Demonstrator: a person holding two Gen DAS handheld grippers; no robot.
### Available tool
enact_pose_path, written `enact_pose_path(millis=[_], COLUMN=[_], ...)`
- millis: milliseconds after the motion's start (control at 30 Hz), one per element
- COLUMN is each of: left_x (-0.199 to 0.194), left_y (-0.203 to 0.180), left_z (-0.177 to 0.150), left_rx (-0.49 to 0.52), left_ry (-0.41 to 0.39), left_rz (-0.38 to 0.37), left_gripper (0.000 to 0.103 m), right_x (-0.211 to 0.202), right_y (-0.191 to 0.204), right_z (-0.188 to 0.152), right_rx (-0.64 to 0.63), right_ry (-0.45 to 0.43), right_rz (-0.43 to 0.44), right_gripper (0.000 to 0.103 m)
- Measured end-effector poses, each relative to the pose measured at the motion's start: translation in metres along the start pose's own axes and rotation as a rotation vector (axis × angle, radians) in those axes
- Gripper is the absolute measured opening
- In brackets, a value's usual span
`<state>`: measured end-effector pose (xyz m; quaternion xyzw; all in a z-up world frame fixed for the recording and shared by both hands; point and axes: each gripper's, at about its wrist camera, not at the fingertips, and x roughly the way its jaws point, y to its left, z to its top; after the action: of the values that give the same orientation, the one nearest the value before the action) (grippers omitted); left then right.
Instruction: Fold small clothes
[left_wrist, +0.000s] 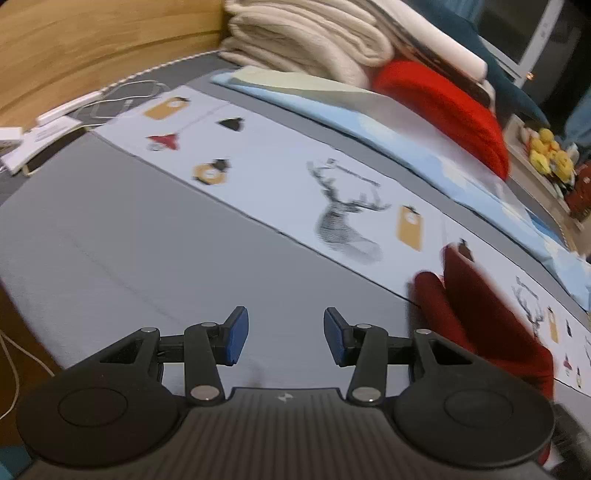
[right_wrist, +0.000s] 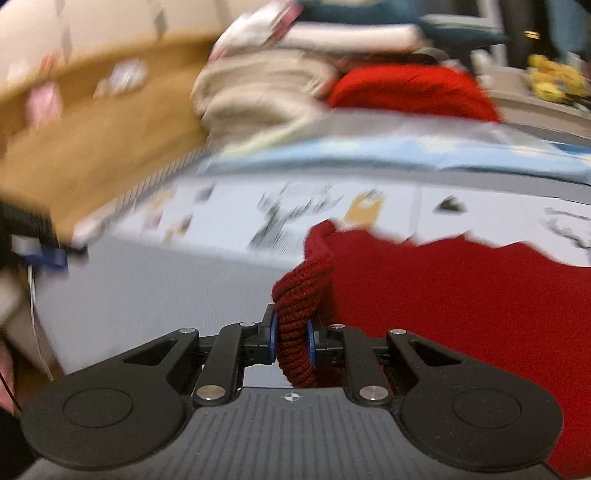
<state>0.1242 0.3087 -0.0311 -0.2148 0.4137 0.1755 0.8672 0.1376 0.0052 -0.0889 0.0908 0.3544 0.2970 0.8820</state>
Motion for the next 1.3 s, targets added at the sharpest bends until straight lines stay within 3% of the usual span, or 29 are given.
enact_pose_path(millis=[100, 267, 333, 400, 500, 567, 633, 767, 900, 1000, 1067, 1100, 1133, 1200, 1233, 1300], left_x=[0.005, 0.018, 0.022, 0.027, 0.034, 0.036, 0.038, 0.043, 0.049, 0.051, 0.053, 0.054, 0.055, 0.057, 0.058, 0.058], left_y=[-0.042, -0.11, -0.136, -0.161, -0.188, -0.203, -0.215, -0.227, -0.233, -0.237, -0.242, -0.244, -0.247, -0.254, -0.259, -0.269], left_z=[-0.007, -0.032, -0.041, -0.051, -0.065, -0.074, -0.081, -0.087, -0.088, -0.089, -0.091, -0.091, -0.092, -0.093, -0.095, -0.098], left_rx=[0.053, 0.138, 0.177, 0.229, 0.292, 0.339, 0.382, 0.421, 0.416, 0.422, 0.428, 0.431, 0.433, 0.429, 0.425, 0.42], left_ry=[0.007, 0.039, 0.047, 0.057, 0.065, 0.068, 0.064, 0.064, 0.081, 0.087, 0.09, 0.09, 0.09, 0.091, 0.091, 0.091], left_rz=[-0.033, -0.09, -0.111, -0.115, -0.124, -0.121, -0.119, -0.117, -0.113, -0.107, -0.112, -0.114, -0.118, -0.137, -0.152, -0.197], left_gripper=[0.05, 0.05, 0.05, 0.05, 0.05, 0.05, 0.05, 0.05, 0.05, 0.05, 0.05, 0.05, 0.05, 0.05, 0.05, 0.05], right_x=[-0.04, -0.121, -0.144, -0.152, -0.158, -0.169, -0.184, -0.187, -0.149, -0.111, -0.093, -0.088, -0.084, -0.085, -0.095, -0.126], right_y=[-0.052, -0.16, -0.206, -0.244, -0.292, -0.307, -0.309, -0.316, -0.323, -0.33, -0.335, -0.335, -0.335, -0.332, -0.329, -0.334], right_z=[0.019, 0.018, 0.003, -0.018, -0.054, -0.06, -0.054, -0.036, -0.02, -0.022, -0.023, -0.021, -0.019, -0.018, -0.017, -0.011], right_rx=[0.133, 0.351, 0.44, 0.511, 0.673, 0.687, 0.609, 0.561, 0.488, 0.492, 0.515, 0.522, 0.518, 0.485, 0.476, 0.541], right_ry=[-0.08, -0.141, -0.087, 0.031, 0.195, 0.158, 0.077, -0.013, 0.079, 0.16, 0.22, 0.222, 0.216, 0.21, 0.177, 0.022], right_rz=[-0.049, -0.229, -0.344, -0.446, -0.486, -0.51, -0.564, -0.451, -0.289, -0.234, -0.228, -0.213, -0.195, -0.167, -0.168, -0.139], right_gripper=[0.014, 0.014, 0.014, 0.016, 0.029, 0.034, 0.034, 0.041, 0.059, 0.059, 0.057, 0.049, 0.027, 0.018, 0.017, 0.015])
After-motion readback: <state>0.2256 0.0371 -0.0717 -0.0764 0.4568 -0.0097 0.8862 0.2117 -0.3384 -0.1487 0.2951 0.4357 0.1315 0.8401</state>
